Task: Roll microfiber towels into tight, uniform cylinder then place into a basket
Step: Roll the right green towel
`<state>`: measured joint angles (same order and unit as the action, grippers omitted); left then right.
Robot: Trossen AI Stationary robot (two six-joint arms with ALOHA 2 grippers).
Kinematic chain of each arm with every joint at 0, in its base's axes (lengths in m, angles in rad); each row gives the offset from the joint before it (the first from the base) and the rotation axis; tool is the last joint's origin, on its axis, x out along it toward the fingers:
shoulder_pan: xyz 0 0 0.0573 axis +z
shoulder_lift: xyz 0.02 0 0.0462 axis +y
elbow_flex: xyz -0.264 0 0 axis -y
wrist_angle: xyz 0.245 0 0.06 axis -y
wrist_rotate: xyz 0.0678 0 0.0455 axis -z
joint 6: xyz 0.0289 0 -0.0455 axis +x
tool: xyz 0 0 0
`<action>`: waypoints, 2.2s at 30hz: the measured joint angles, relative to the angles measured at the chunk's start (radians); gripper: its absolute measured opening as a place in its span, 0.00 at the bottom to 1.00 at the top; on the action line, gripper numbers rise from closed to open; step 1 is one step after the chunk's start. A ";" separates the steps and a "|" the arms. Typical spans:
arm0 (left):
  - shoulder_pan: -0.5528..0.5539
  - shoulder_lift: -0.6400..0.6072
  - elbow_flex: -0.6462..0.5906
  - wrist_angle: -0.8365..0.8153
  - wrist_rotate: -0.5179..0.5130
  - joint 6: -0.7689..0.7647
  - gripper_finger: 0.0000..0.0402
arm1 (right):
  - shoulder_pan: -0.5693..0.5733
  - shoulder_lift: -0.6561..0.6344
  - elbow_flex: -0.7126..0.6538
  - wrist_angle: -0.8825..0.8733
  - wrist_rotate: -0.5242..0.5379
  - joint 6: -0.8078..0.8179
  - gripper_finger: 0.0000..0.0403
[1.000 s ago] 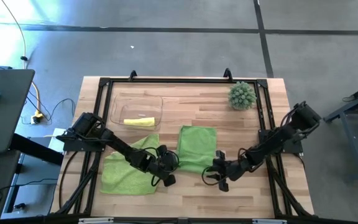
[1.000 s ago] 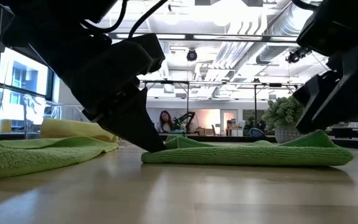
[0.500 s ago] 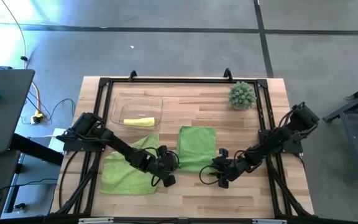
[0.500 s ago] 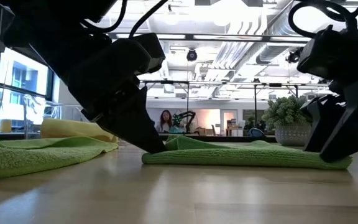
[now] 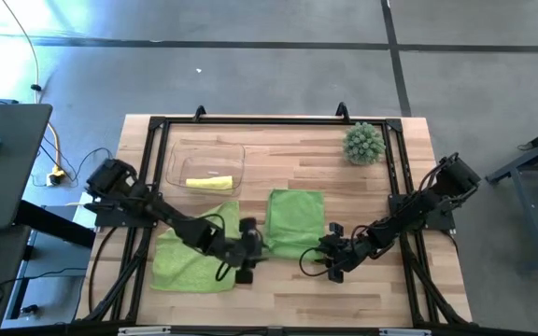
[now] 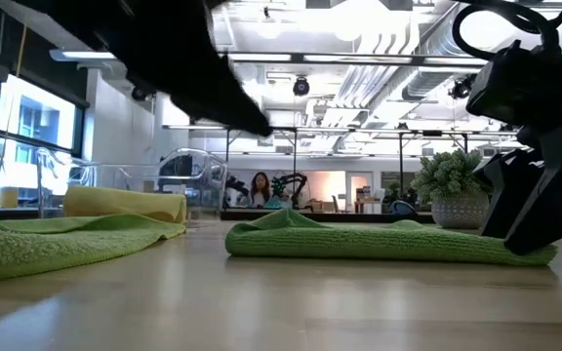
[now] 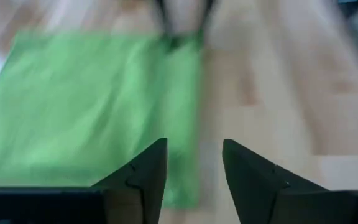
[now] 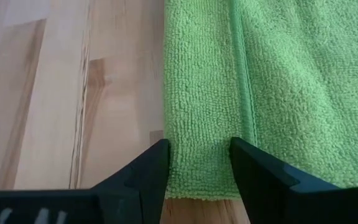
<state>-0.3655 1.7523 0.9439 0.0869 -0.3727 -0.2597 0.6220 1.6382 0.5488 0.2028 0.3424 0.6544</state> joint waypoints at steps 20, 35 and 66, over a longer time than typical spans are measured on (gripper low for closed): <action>0.039 0.216 -0.001 0.130 -0.012 0.270 0.37 | 0.001 0.001 -0.002 0.002 0.021 0.000 0.41; 0.059 0.224 0.005 0.057 0.083 0.054 0.29 | 0.001 -0.040 0.041 -0.069 -0.055 -0.084 0.41; 0.058 0.228 0.000 0.107 0.256 -0.276 0.17 | 0.132 0.167 0.165 -0.230 0.225 0.141 0.22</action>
<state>-0.3077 1.9800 0.9443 0.1939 -0.1168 -0.5360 0.7536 1.8057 0.7136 -0.0277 0.5678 0.7952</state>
